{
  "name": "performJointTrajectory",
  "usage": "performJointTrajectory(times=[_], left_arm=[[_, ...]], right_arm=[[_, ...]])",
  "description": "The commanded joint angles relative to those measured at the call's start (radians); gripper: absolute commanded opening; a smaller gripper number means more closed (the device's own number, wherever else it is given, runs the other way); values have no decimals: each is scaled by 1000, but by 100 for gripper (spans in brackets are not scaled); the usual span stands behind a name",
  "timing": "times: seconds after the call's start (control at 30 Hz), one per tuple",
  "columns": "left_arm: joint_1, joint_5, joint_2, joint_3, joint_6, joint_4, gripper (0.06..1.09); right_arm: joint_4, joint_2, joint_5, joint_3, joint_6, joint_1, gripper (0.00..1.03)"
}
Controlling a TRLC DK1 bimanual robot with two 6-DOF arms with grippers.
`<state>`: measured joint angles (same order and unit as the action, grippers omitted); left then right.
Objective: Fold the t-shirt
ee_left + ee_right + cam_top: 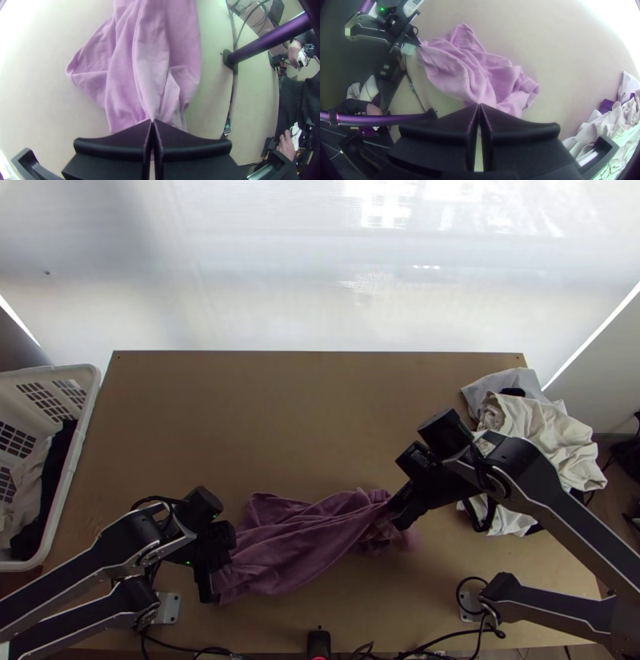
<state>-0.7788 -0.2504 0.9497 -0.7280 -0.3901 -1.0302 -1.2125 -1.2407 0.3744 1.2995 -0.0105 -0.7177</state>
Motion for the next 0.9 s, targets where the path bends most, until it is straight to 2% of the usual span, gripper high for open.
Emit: performJointTrajectory(times=[0.0,0.13,0.47,0.63,0.87], left_arm=[[187,3,-20,-175,-49,-88,10],[352,2,1,-344,-96,-145,10],[498,0,3,-723,-55,-337,10],[589,3,0,-947,-53,-366,10],[648,10,-3,-1133,-53,-370,10]], right_arm=[[-2,0,0,61,-2,32,3],[-18,-11,1,170,-14,109,3],[-171,15,3,302,3,158,3],[-226,41,3,443,-5,227,3],[-239,113,3,486,-25,293,3]])
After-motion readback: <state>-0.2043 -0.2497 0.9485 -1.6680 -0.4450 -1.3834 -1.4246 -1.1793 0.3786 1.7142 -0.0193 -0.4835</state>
